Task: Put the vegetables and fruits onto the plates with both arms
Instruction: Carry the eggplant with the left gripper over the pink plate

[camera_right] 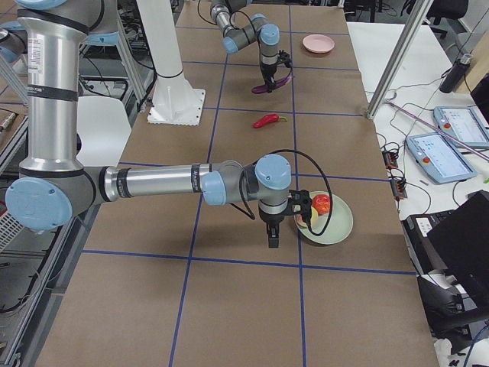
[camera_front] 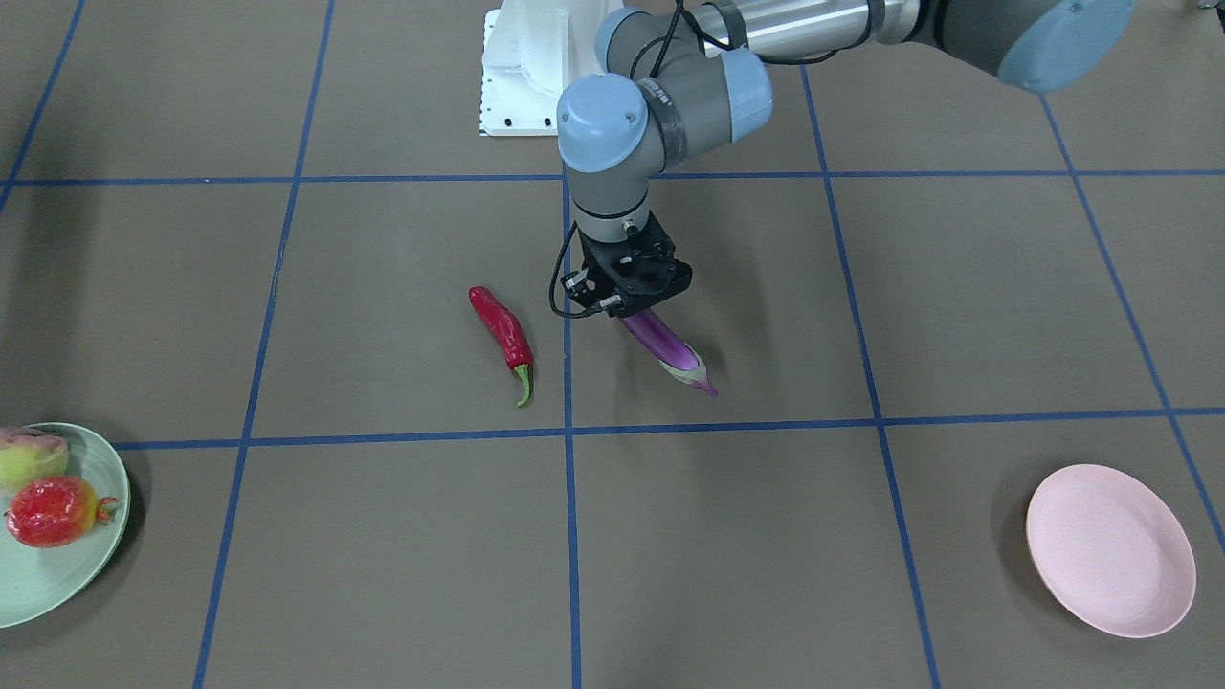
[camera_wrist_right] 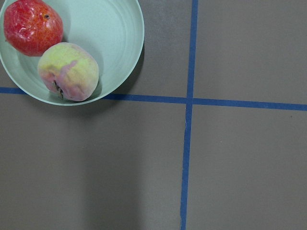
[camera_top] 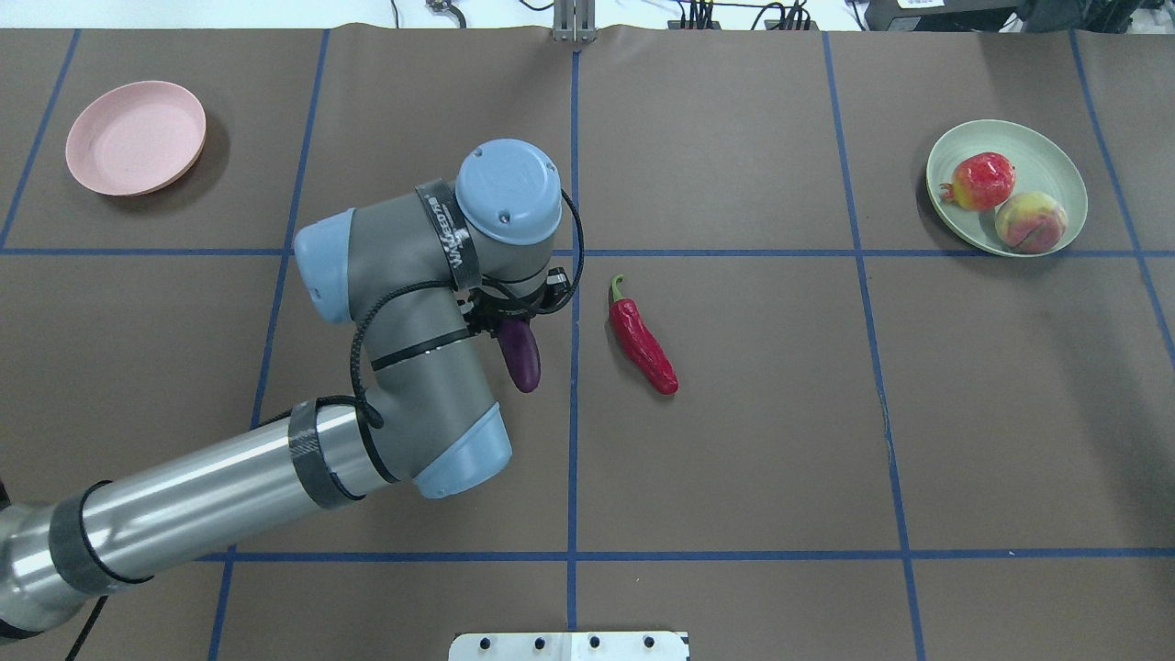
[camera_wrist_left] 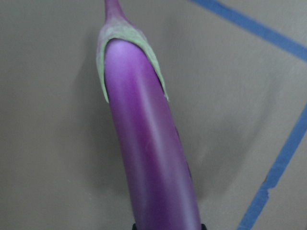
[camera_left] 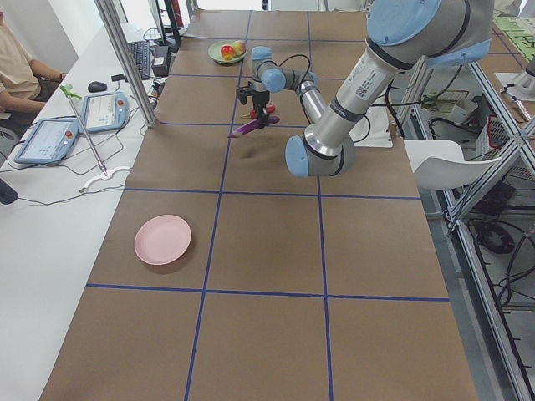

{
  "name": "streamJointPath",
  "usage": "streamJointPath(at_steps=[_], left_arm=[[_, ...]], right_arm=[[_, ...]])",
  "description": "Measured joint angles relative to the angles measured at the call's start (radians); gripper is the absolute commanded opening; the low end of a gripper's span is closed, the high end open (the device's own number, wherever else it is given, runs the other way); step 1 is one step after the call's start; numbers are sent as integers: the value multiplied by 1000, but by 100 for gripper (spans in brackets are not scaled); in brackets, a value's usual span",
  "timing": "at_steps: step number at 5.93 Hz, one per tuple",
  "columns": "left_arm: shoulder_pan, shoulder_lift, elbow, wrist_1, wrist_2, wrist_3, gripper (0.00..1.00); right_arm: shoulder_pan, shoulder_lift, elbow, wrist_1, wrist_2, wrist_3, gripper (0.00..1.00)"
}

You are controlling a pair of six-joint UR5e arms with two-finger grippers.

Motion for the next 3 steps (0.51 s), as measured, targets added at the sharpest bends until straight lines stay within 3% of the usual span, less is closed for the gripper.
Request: streamJointPath(at_steps=[2, 3], left_arm=[[-207, 126, -67, 34, -25, 476, 0], [-339, 165, -9, 21, -102, 765, 0]], right_arm=[[0, -1, 0, 1, 2, 0, 100], [0, -1, 0, 1, 2, 0, 100]])
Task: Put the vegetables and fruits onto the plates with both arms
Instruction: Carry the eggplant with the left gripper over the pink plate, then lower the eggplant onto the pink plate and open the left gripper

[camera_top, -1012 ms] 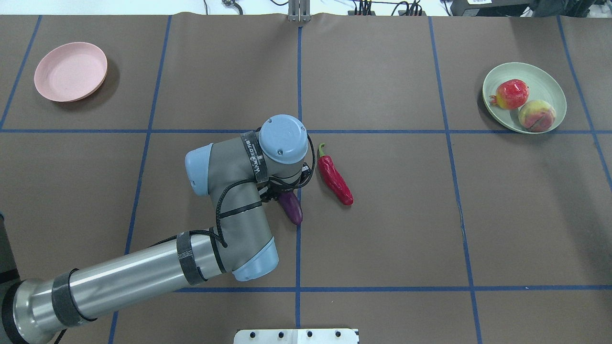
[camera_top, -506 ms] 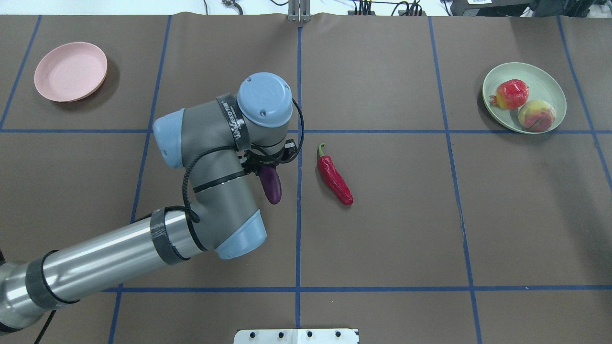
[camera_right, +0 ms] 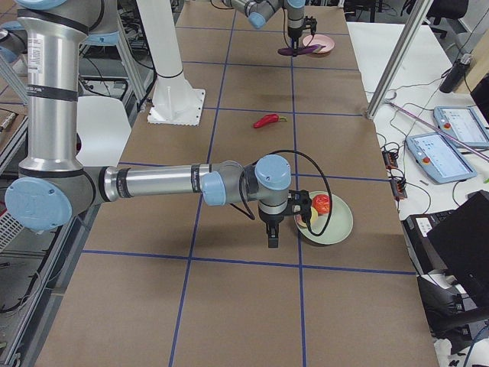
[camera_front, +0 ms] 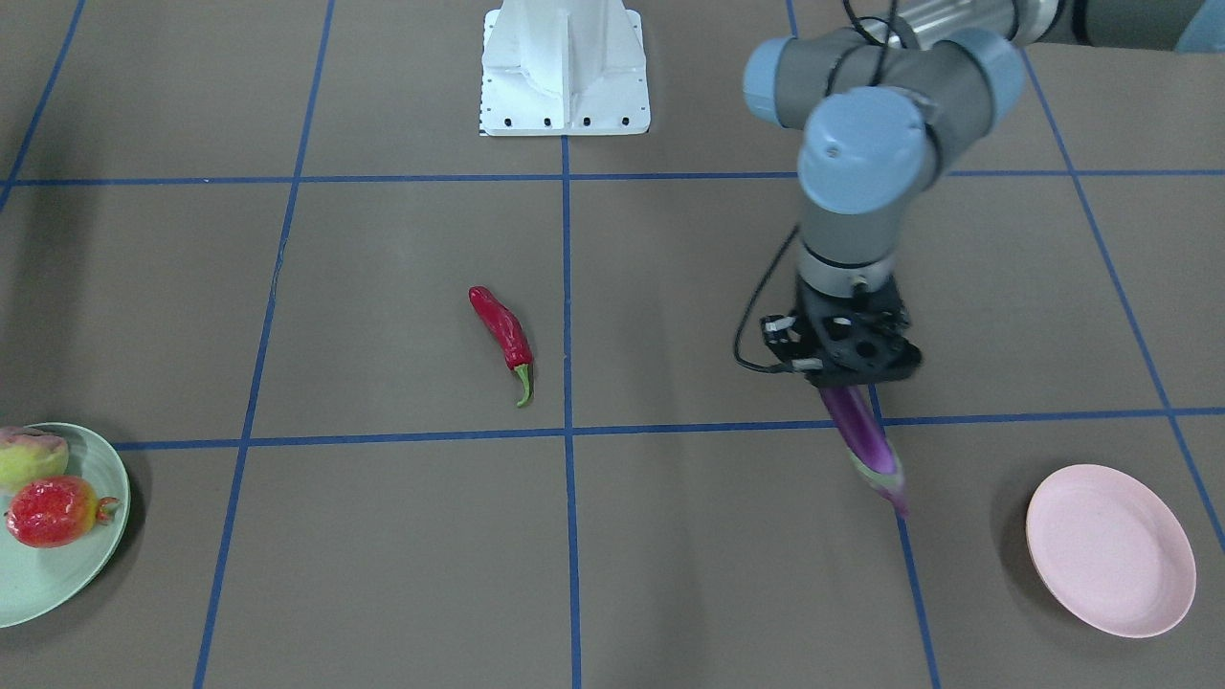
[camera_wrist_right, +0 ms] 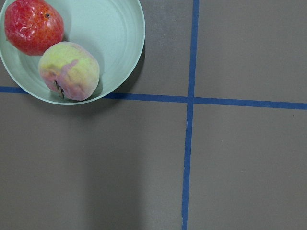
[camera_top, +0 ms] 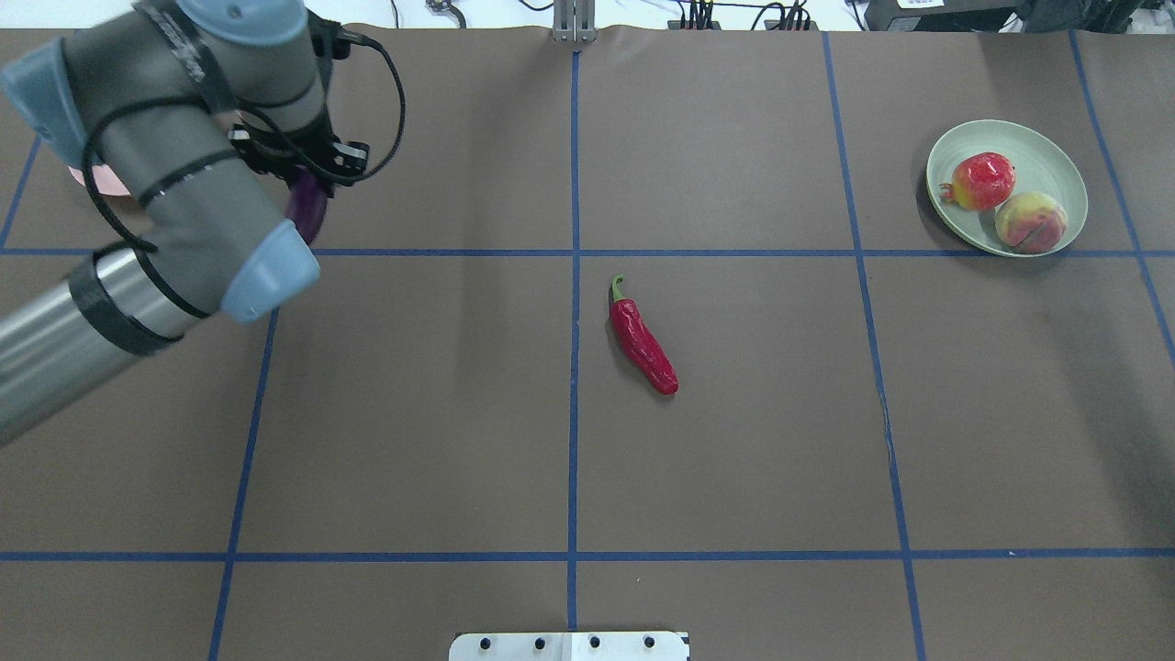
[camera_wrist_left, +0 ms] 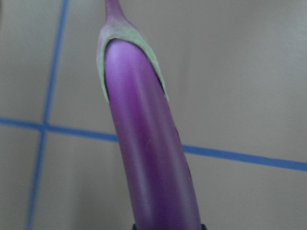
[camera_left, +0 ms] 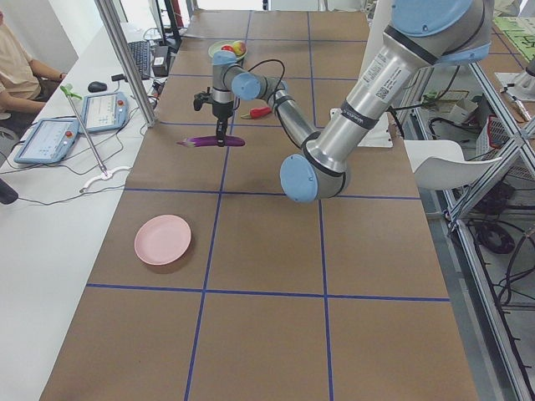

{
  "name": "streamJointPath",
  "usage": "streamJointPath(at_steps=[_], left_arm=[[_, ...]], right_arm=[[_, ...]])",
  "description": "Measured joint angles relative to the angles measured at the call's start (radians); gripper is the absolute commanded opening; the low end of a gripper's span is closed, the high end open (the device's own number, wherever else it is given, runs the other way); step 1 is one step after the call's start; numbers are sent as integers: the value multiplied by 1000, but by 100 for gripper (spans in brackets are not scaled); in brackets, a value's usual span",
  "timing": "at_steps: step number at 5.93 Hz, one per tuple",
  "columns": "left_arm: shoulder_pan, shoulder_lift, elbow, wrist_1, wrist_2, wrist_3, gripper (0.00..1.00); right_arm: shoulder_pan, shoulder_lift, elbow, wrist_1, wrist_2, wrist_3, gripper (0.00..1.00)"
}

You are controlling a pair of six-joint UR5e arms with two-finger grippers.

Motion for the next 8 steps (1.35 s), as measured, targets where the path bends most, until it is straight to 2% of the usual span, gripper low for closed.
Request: streamJointPath(at_steps=[1, 2, 3, 4, 5, 6, 7, 8], left_arm=[[-125, 15, 138, -61, -86, 277, 0], [-205, 20, 328, -210, -122, 450, 0], [-244, 19, 530, -404, -130, 531, 0], [-257, 14, 673, -546, -118, 550, 55], [-258, 9, 744, -620, -98, 535, 100], [-252, 10, 771, -665, -89, 512, 100], [-247, 13, 748, -683, -94, 481, 100], [-247, 14, 679, -653, -140, 424, 100]], right_arm=[[0, 0, 0, 0, 0, 0, 100], [0, -1, 0, 0, 1, 0, 100], [0, -1, -1, 0, 1, -1, 100], [0, -1, -1, 0, 1, -1, 100], [0, 0, -1, 0, 0, -2, 100], [0, 1, -1, 0, 0, -1, 100], [0, 2, -1, 0, 1, 0, 100], [0, 3, -1, 0, 2, 0, 100]])
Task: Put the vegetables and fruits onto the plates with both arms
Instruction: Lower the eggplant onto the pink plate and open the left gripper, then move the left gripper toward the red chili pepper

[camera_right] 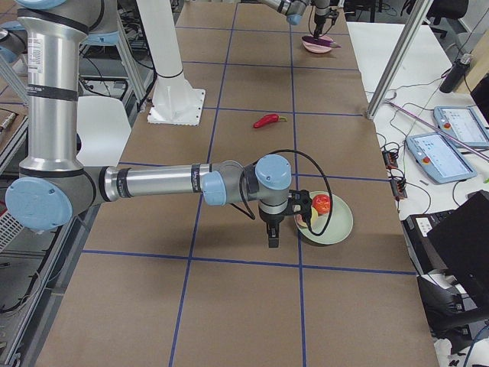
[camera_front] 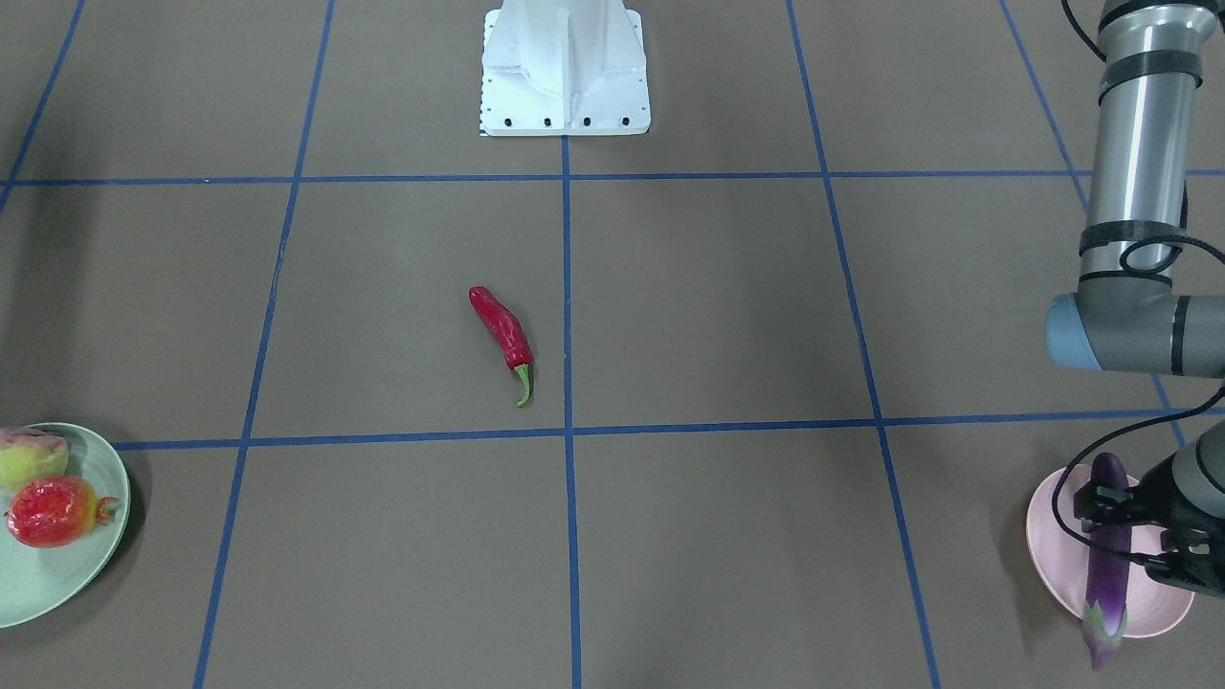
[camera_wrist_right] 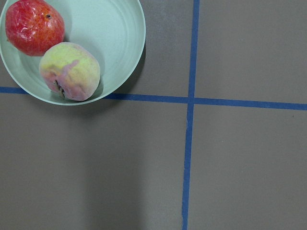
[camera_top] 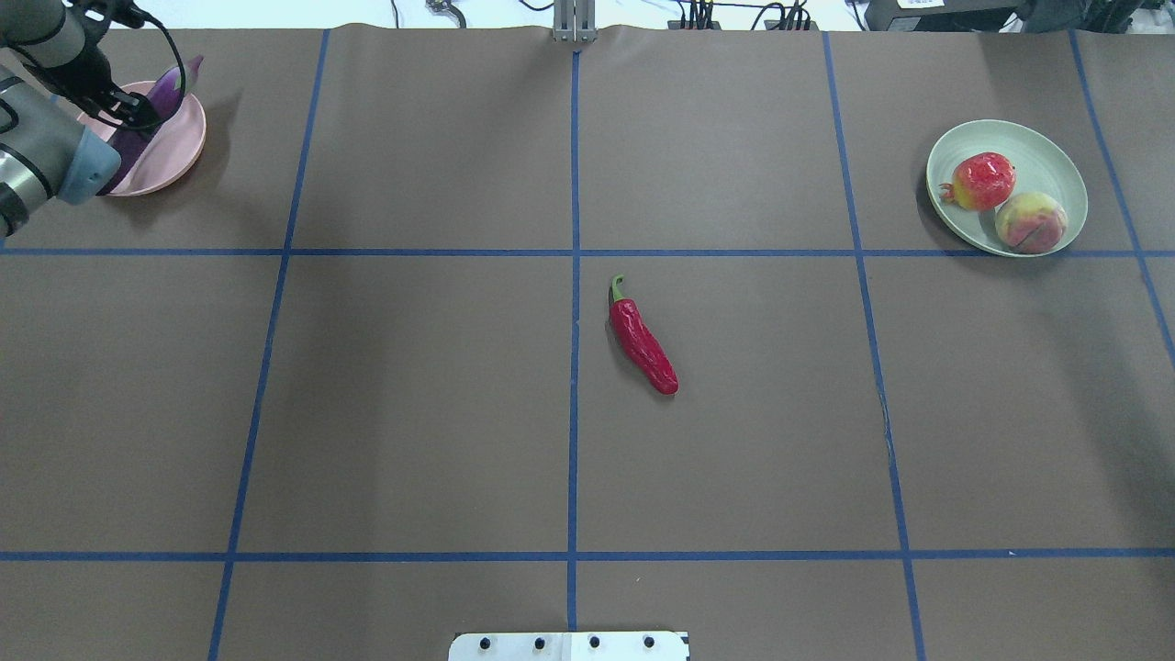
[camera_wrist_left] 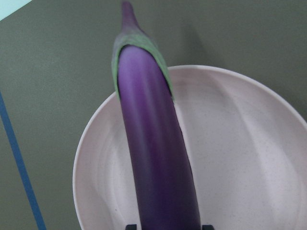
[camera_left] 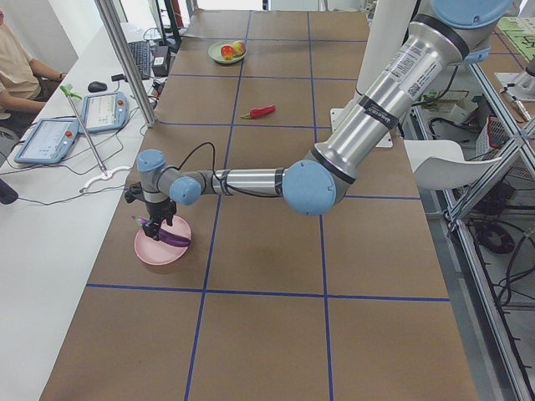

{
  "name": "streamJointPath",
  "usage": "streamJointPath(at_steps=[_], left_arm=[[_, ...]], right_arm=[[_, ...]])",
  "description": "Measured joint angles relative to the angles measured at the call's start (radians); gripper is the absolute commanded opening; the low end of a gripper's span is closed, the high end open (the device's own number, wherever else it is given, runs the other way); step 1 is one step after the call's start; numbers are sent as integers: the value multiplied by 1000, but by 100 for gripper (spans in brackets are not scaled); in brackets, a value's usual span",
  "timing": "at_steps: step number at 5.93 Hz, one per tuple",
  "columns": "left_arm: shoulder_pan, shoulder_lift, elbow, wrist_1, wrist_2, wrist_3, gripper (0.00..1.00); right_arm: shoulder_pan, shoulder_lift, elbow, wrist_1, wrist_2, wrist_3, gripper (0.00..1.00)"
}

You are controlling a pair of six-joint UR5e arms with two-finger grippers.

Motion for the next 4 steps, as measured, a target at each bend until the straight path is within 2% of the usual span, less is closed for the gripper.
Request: streamJointPath(at_steps=[2, 4], left_arm=[[11, 1, -212, 152, -102, -195, 100], [136, -7, -421, 230, -111, -556, 100]], right_arm=[[0, 0, 0, 0, 0, 0, 100], [0, 1, 2, 0, -2, -1, 100]])
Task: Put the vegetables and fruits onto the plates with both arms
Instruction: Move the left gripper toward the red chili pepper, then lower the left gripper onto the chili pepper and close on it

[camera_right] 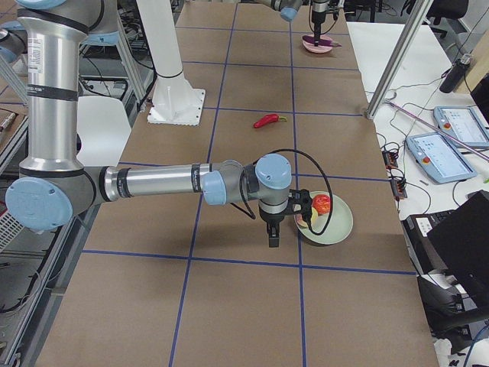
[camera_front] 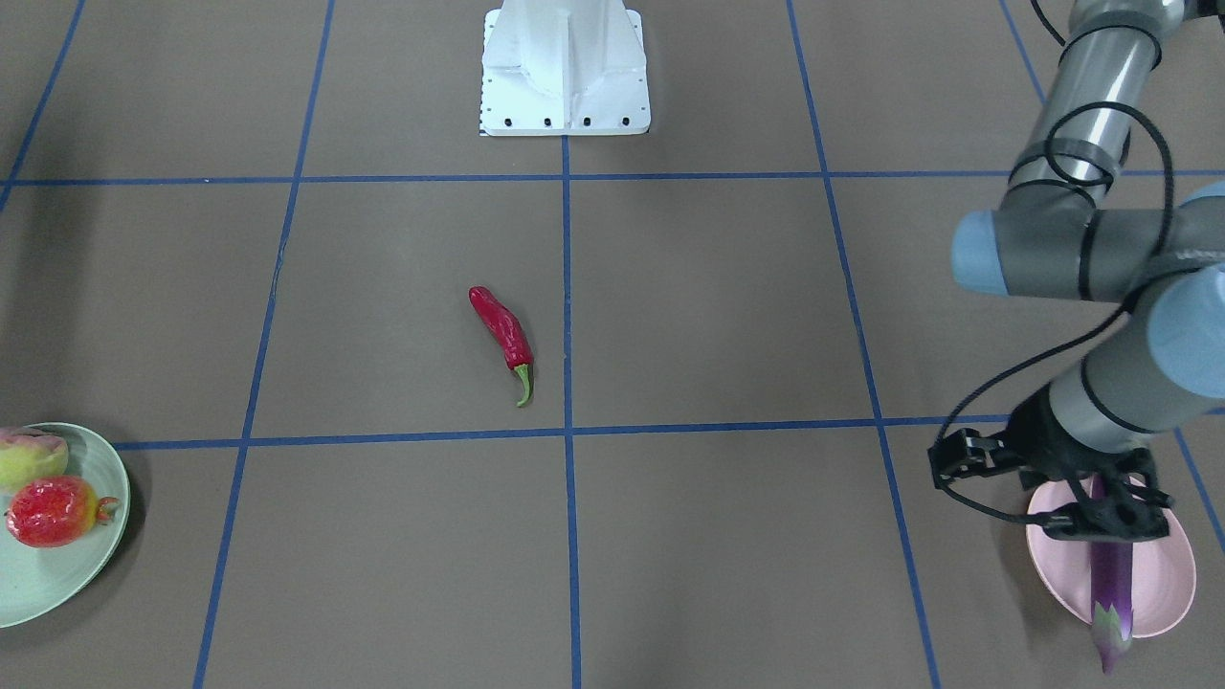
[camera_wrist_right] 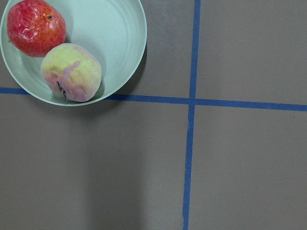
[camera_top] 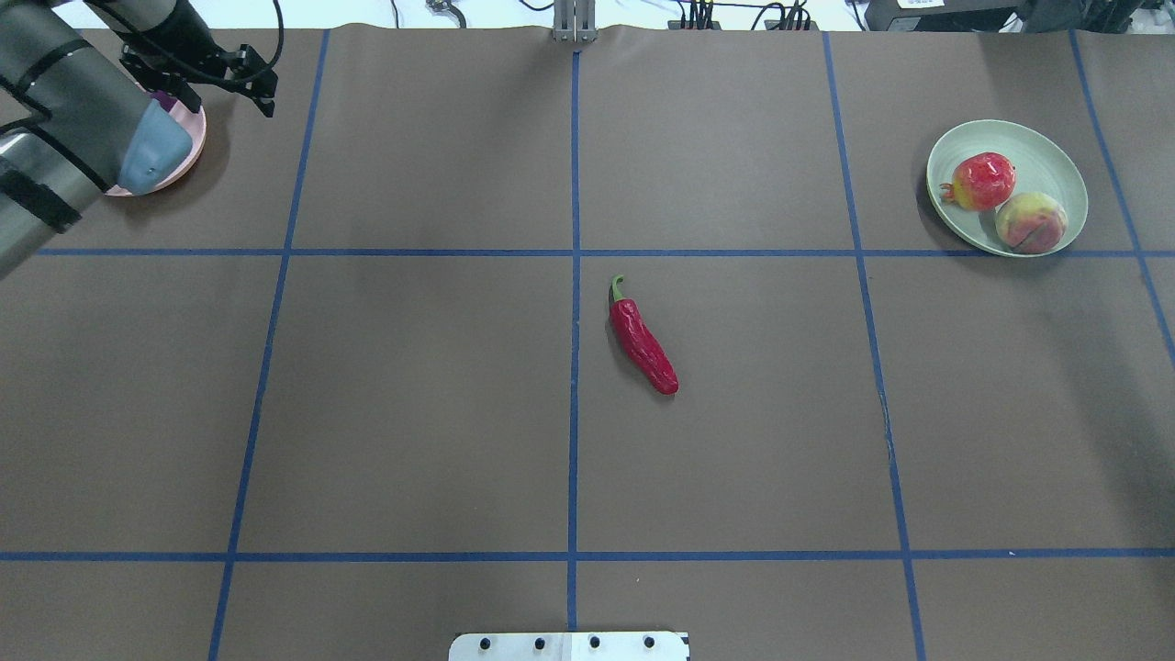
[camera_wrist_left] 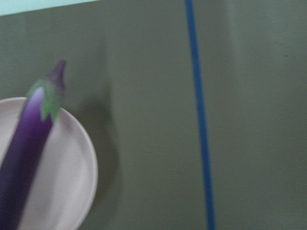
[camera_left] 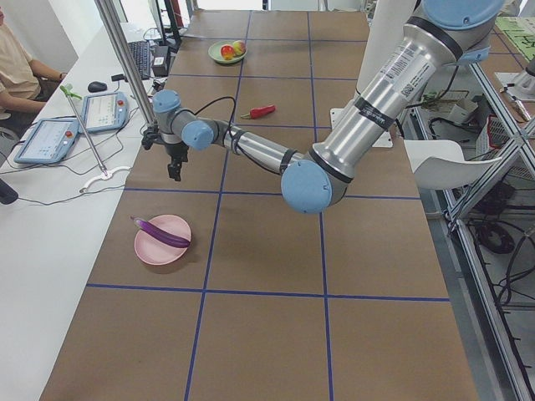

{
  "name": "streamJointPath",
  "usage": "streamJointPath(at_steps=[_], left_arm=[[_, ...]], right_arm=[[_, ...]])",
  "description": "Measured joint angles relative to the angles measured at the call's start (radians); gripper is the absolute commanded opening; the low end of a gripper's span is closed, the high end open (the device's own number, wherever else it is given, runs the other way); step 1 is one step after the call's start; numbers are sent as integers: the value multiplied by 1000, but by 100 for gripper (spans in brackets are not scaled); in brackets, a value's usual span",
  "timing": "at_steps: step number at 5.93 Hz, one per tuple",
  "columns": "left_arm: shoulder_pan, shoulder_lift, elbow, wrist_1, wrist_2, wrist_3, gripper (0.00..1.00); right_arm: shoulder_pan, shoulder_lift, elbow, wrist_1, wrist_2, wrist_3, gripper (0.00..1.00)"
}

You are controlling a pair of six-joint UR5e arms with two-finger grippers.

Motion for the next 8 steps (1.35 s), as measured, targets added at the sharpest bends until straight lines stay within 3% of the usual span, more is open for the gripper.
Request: streamJointPath(at_steps=[2, 4, 6, 7, 8], left_arm=[[228, -101, -77, 10, 96, -441, 100], [426, -249, 0, 12, 242, -701, 99], [527, -422, 191, 12, 318, -789, 82], [548, -459, 250, 12, 328, -790, 75], [561, -470, 278, 11, 331, -784, 57]], right_arm=[[0, -1, 1, 0, -4, 0, 100], [0, -2, 0, 0, -5, 0, 100], [0, -3, -1, 0, -5, 0, 100], [0, -3, -1, 0, -5, 0, 100], [0, -3, -1, 0, -5, 0, 100]])
